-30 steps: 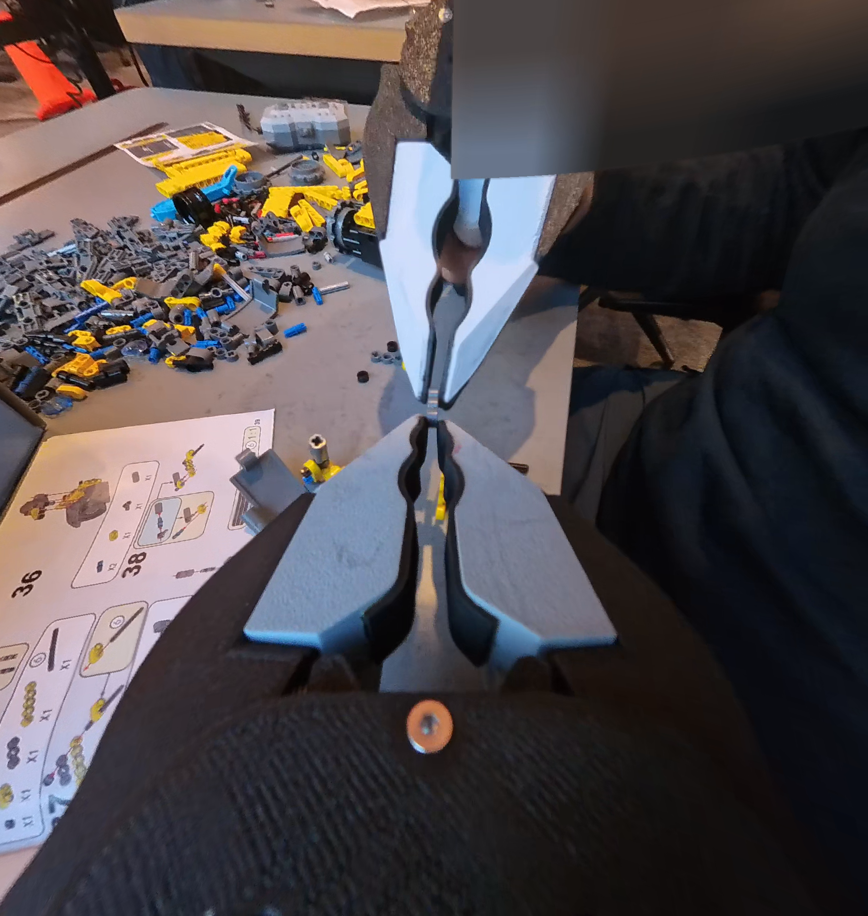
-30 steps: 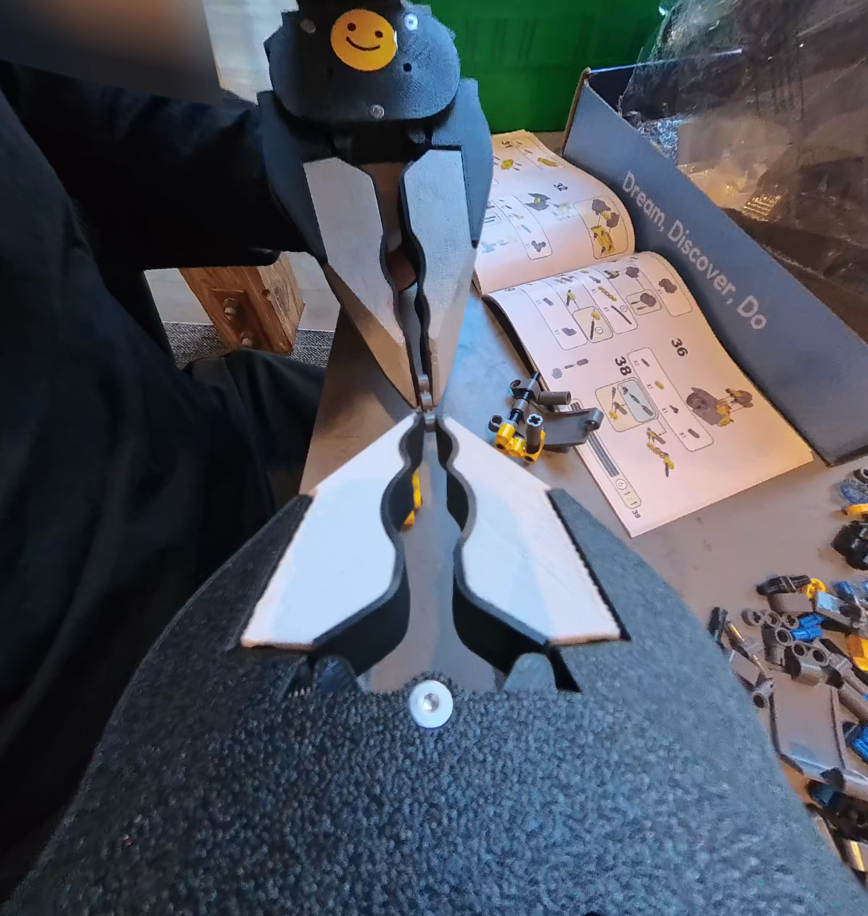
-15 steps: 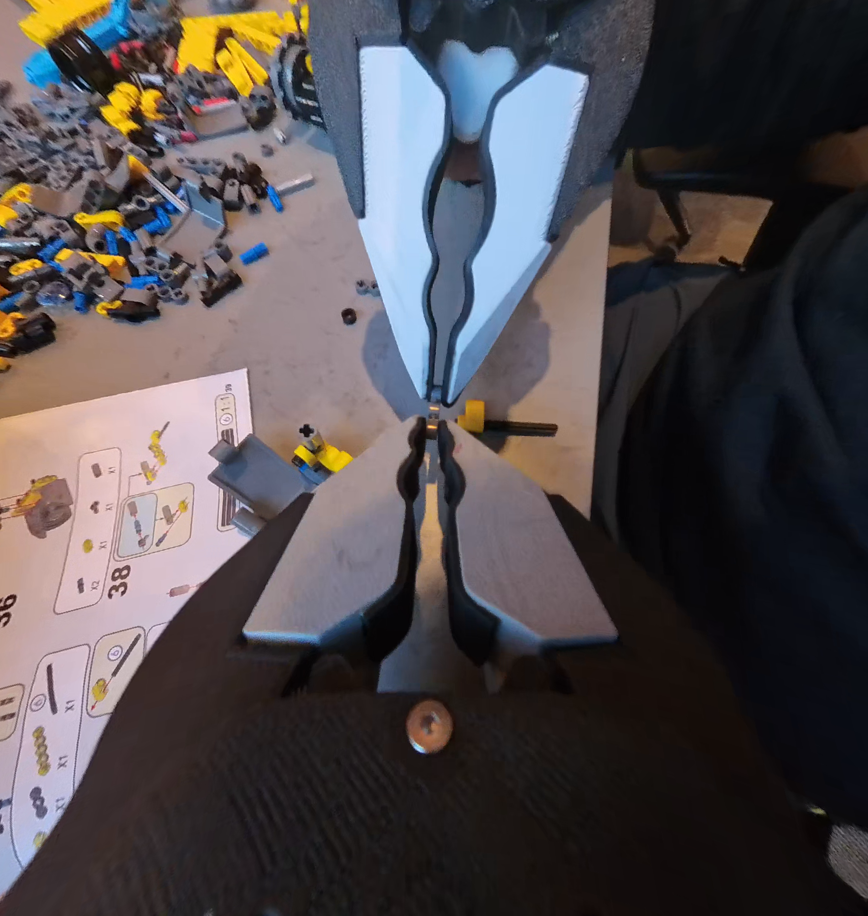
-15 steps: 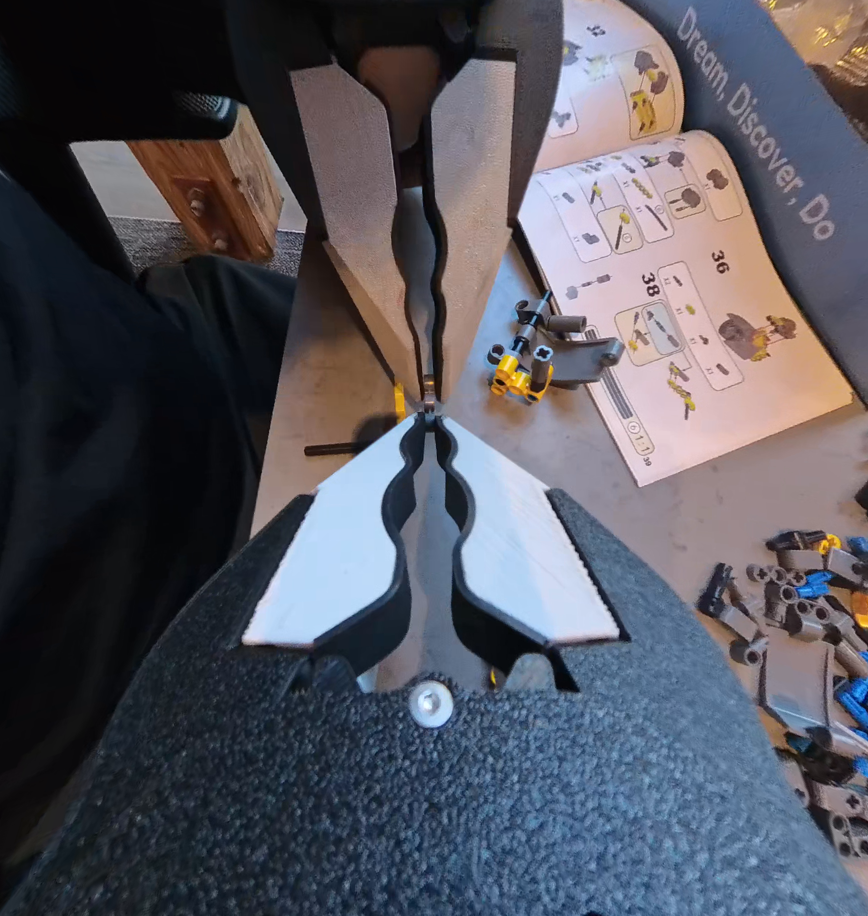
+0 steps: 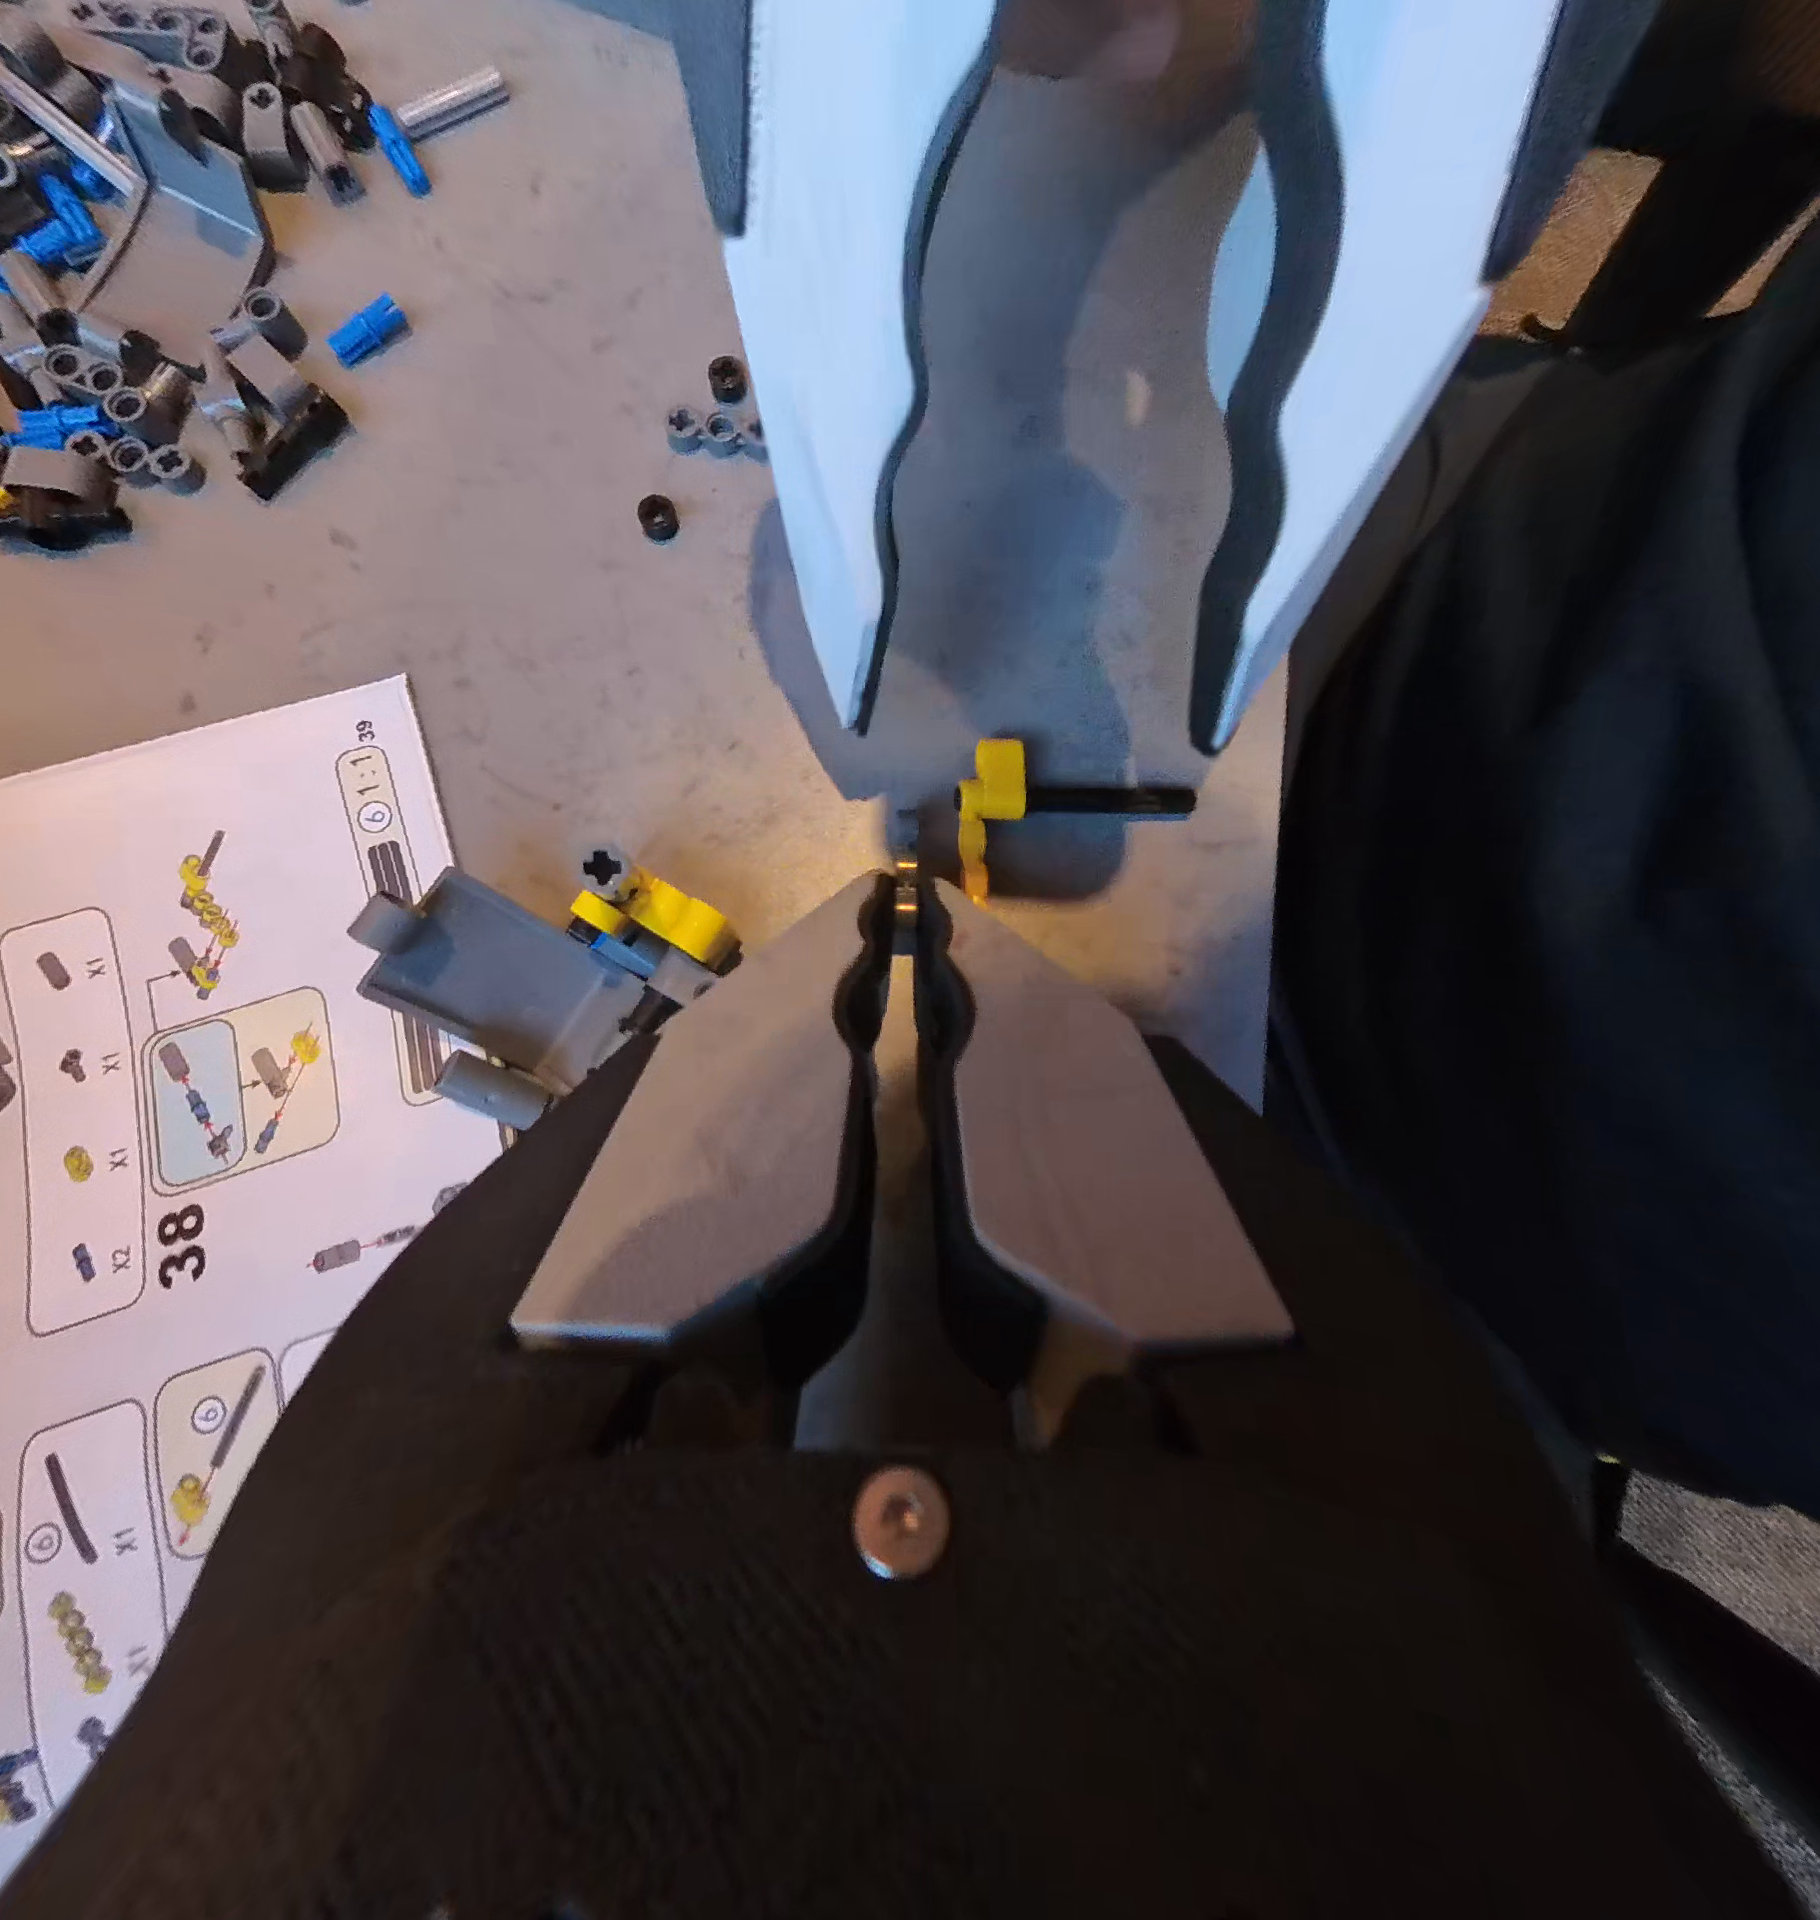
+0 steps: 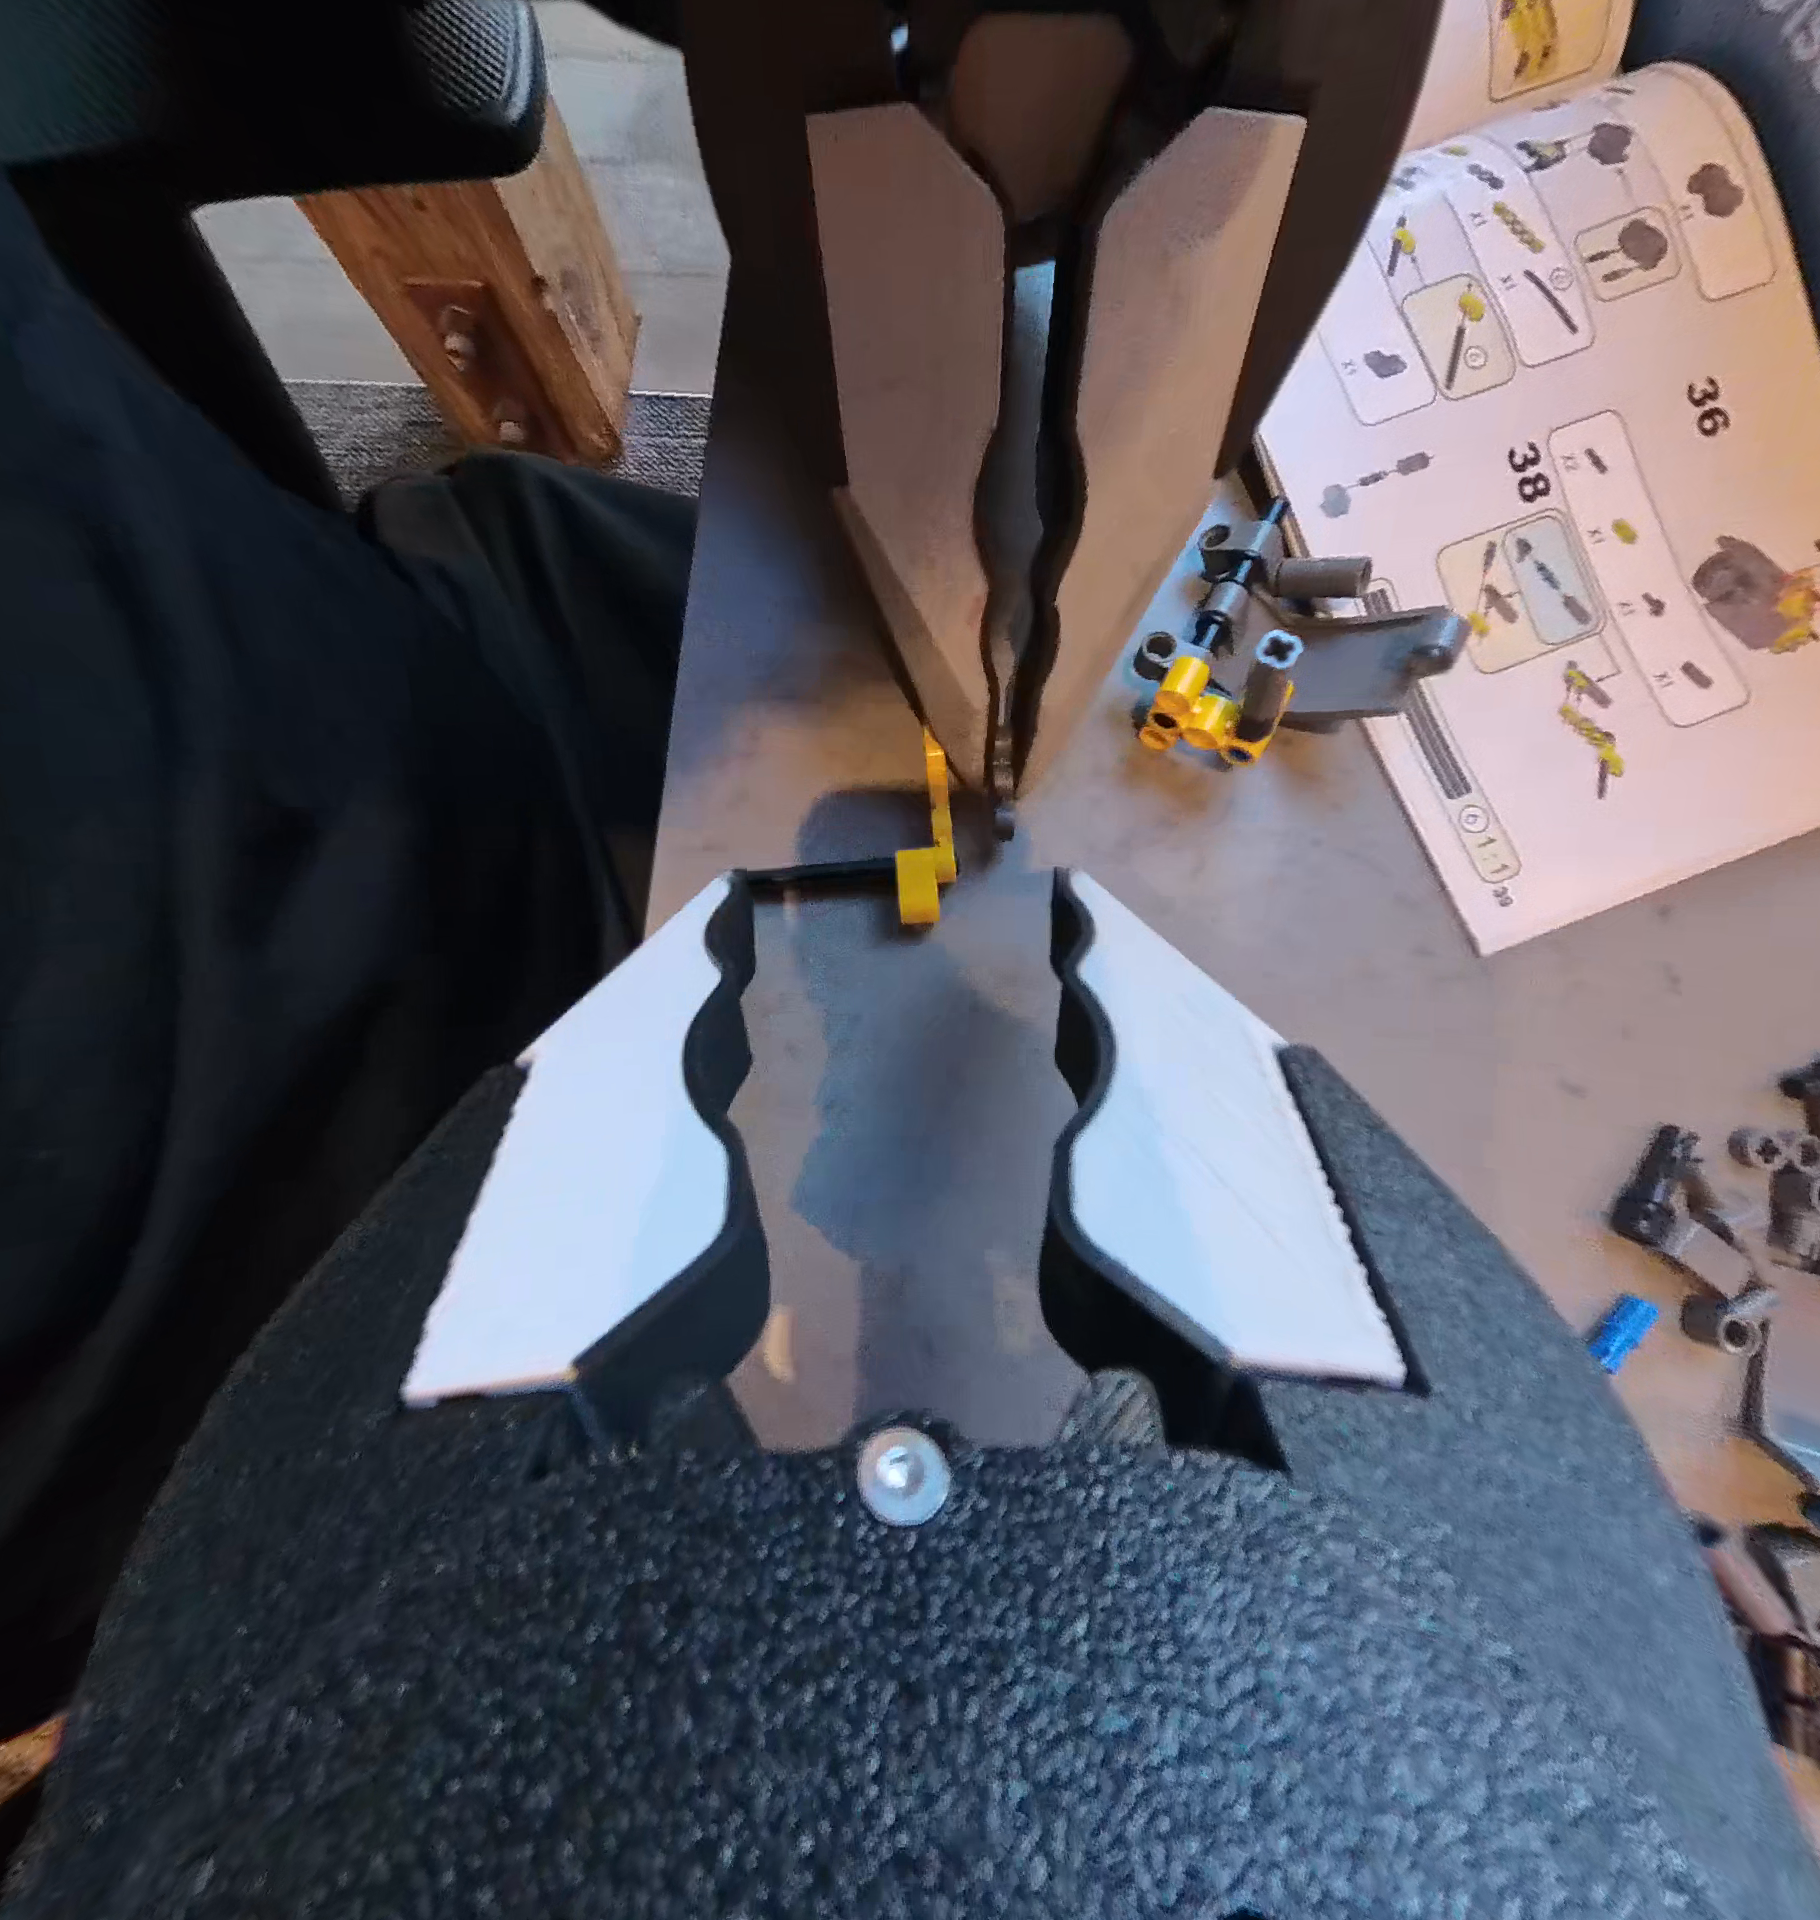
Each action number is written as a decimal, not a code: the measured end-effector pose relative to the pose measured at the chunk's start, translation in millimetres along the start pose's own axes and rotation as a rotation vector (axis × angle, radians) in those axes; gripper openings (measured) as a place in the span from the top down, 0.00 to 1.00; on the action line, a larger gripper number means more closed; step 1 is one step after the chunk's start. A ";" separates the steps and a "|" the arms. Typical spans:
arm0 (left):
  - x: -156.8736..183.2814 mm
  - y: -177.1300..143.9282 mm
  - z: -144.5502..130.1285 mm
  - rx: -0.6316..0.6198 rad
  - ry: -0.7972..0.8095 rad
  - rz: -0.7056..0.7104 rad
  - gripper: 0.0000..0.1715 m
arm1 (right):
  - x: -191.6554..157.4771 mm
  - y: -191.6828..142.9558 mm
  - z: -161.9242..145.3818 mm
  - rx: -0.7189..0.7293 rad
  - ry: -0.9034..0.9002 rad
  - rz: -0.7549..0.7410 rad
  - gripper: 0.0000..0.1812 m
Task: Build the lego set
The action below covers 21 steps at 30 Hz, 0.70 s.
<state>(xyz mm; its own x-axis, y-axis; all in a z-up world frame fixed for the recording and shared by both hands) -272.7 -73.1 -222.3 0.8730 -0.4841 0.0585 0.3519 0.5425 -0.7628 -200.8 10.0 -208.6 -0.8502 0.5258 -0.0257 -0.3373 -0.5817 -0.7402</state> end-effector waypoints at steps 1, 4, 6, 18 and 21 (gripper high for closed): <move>-0.5 0.2 0.7 -0.005 0.000 0.000 0.99 | -1.1 2.3 -0.5 -0.007 0.002 -0.008 0.67; -0.5 1.7 2.9 -0.012 -0.011 -0.012 0.99 | -4.9 6.8 -2.4 -0.020 -0.001 -0.012 0.66; 0.6 2.9 4.1 -0.012 -0.010 -0.024 0.99 | -5.6 7.7 -3.0 -0.015 0.001 -0.021 0.66; 1.1 2.7 4.6 -0.026 -0.043 -0.070 0.98 | -11.0 9.1 -1.9 0.027 -0.080 -0.030 0.68; 1.6 1.7 4.4 -0.042 -0.034 -0.053 0.98 | 1.6 -1.5 2.3 0.091 0.000 0.008 0.74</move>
<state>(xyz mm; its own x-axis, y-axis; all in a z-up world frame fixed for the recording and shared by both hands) -269.2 -69.9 -220.7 0.8647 -0.4875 0.1207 0.3841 0.4872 -0.7843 -202.5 10.2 -206.0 -0.8532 0.5207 -0.0312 -0.3657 -0.6398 -0.6760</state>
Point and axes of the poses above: each gripper's, where its closed fingertips meet, y out along the fingers, z out of its top, x = y × z across the jaws, the point moved 7 cm from there along -y, back along the fingers, and after that the axes turned 1 degree about -x, right-handed, at the moved point
